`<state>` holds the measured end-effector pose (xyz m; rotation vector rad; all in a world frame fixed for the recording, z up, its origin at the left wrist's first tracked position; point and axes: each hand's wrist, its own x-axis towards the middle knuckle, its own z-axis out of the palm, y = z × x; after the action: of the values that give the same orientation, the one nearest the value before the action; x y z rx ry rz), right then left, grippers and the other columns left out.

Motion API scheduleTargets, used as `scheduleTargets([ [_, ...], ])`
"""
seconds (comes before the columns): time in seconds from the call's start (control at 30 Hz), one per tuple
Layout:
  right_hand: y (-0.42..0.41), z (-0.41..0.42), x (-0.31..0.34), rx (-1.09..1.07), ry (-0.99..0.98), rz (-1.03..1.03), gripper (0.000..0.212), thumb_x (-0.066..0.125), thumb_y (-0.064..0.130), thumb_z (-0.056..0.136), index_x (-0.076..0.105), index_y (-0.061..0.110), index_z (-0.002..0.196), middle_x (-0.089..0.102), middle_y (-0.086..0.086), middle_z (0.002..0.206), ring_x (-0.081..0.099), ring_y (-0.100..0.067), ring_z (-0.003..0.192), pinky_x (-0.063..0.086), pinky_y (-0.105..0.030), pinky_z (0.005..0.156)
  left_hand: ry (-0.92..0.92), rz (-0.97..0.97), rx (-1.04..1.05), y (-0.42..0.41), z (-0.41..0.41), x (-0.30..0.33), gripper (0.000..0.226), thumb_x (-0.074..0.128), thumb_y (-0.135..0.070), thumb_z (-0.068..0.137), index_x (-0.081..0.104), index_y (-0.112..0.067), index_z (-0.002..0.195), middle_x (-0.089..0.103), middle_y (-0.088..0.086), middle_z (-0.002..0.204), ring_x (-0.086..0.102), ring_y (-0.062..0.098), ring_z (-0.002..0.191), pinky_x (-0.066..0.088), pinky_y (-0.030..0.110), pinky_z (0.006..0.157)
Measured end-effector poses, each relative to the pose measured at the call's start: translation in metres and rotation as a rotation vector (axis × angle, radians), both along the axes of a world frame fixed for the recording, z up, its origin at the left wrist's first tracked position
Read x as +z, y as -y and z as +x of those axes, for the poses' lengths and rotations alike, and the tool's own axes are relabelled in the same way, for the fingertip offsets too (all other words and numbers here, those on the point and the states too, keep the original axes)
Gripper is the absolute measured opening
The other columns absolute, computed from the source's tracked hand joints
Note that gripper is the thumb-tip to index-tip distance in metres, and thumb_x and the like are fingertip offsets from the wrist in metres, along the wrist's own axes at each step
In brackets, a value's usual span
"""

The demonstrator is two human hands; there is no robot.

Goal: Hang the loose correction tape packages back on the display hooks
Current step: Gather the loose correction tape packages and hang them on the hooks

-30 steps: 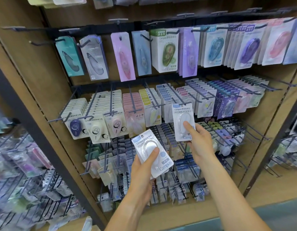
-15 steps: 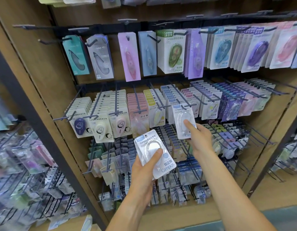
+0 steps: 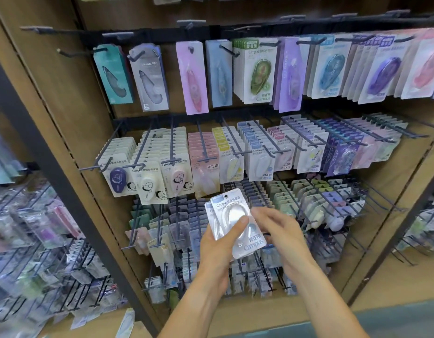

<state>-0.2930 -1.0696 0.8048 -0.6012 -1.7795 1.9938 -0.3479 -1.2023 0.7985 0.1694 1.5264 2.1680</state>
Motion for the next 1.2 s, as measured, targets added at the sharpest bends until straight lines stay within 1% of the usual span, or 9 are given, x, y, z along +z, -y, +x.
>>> scheduleTargets([
  [0.07, 0.009, 0.012, -0.005, 0.037, -0.037, 0.011, 0.032, 0.081, 0.041, 0.080, 0.080, 0.022, 0.106, 0.079, 0.004, 0.106, 0.071, -0.013, 0.106, 0.054, -0.036, 0.098, 0.018, -0.010, -0.013, -0.006, 0.003, -0.001, 0.064, 0.093, -0.037, 0.071, 0.070, -0.025, 0.129, 0.079, 0.001, 0.118, 0.075, 0.025, 0.112, 0.055, 0.055, 0.105],
  [0.2, 0.006, 0.019, -0.007, 0.030, -0.116, -0.032, 0.031, 0.083, 0.026, 0.083, 0.077, 0.012, 0.109, 0.079, -0.005, 0.107, 0.074, -0.022, 0.105, 0.059, -0.028, 0.084, 0.079, -0.002, -0.030, -0.017, 0.010, -0.004, 0.056, 0.087, -0.033, 0.076, 0.071, -0.023, 0.129, 0.079, 0.005, 0.118, 0.075, 0.028, 0.111, 0.057, 0.053, 0.103],
  [0.4, -0.001, 0.019, -0.006, 0.034, -0.128, -0.039, 0.033, 0.085, 0.017, 0.081, 0.075, 0.010, 0.112, 0.078, -0.010, 0.108, 0.075, -0.030, 0.103, 0.059, -0.047, 0.092, 0.133, -0.020, -0.082, -0.021, 0.014, 0.000, 0.053, 0.082, -0.038, 0.080, 0.070, -0.024, 0.130, 0.079, 0.008, 0.116, 0.076, 0.029, 0.108, 0.059, 0.047, 0.094],
  [0.53, -0.005, 0.016, -0.005, 0.003, -0.150, -0.030, 0.033, 0.081, 0.011, 0.083, 0.073, 0.011, 0.115, 0.079, -0.009, 0.108, 0.075, -0.030, 0.101, 0.061, -0.046, 0.087, 0.166, -0.037, -0.120, -0.020, 0.012, 0.007, 0.054, 0.074, -0.057, 0.084, 0.073, -0.027, 0.129, 0.078, 0.010, 0.120, 0.073, 0.032, 0.114, 0.055, 0.050, 0.099],
  [0.6, -0.014, 0.011, -0.004, -0.079, -0.205, -0.114, 0.034, 0.076, 0.011, 0.087, 0.071, 0.011, 0.121, 0.078, -0.007, 0.111, 0.075, -0.026, 0.101, 0.061, -0.041, 0.083, 0.167, -0.023, -0.137, -0.019, 0.009, 0.011, 0.055, 0.061, -0.066, 0.091, 0.074, -0.027, 0.127, 0.077, 0.014, 0.121, 0.071, 0.035, 0.109, 0.052, 0.047, 0.093],
  [0.7, -0.033, 0.000, 0.004, -0.196, -0.296, -0.264, 0.032, 0.070, 0.009, 0.092, 0.069, 0.007, 0.124, 0.077, -0.011, 0.113, 0.074, -0.021, 0.095, 0.059, -0.034, 0.076, 0.189, -0.007, -0.106, -0.017, 0.006, 0.013, 0.040, 0.055, -0.044, 0.104, 0.069, -0.019, 0.131, 0.077, 0.018, 0.117, 0.077, 0.035, 0.090, 0.057, 0.042, 0.084],
  [0.93, -0.050, -0.021, 0.012, -0.273, -0.290, -0.283, 0.026, 0.069, 0.008, 0.096, 0.070, 0.010, 0.121, 0.078, -0.005, 0.112, 0.075, -0.012, 0.094, 0.057, -0.022, 0.067, 0.188, 0.028, -0.118, -0.011, 0.006, 0.011, 0.034, 0.050, -0.019, 0.103, 0.060, -0.017, 0.135, 0.078, 0.019, 0.113, 0.079, 0.037, 0.094, 0.060, 0.044, 0.082],
  [1.07, -0.052, -0.028, 0.009, -0.296, -0.263, -0.262, 0.027, 0.071, 0.008, 0.094, 0.071, 0.009, 0.121, 0.078, -0.005, 0.112, 0.075, -0.017, 0.100, 0.059, -0.027, 0.076, 0.178, 0.037, -0.128, -0.008, 0.005, 0.012, 0.037, 0.049, -0.014, 0.100, 0.059, -0.016, 0.136, 0.078, 0.020, 0.114, 0.079, 0.036, 0.096, 0.062, 0.041, 0.079],
  [1.2, -0.061, -0.051, 0.008, -0.365, -0.219, -0.252, 0.017, 0.076, 0.010, 0.092, 0.074, 0.019, 0.106, 0.079, -0.002, 0.108, 0.074, -0.019, 0.104, 0.058, -0.035, 0.094, 0.154, -0.005, -0.098, -0.008, 0.004, 0.009, 0.037, 0.053, -0.010, 0.096, 0.064, -0.019, 0.131, 0.078, 0.012, 0.115, 0.076, 0.034, 0.101, 0.057, 0.048, 0.090],
])
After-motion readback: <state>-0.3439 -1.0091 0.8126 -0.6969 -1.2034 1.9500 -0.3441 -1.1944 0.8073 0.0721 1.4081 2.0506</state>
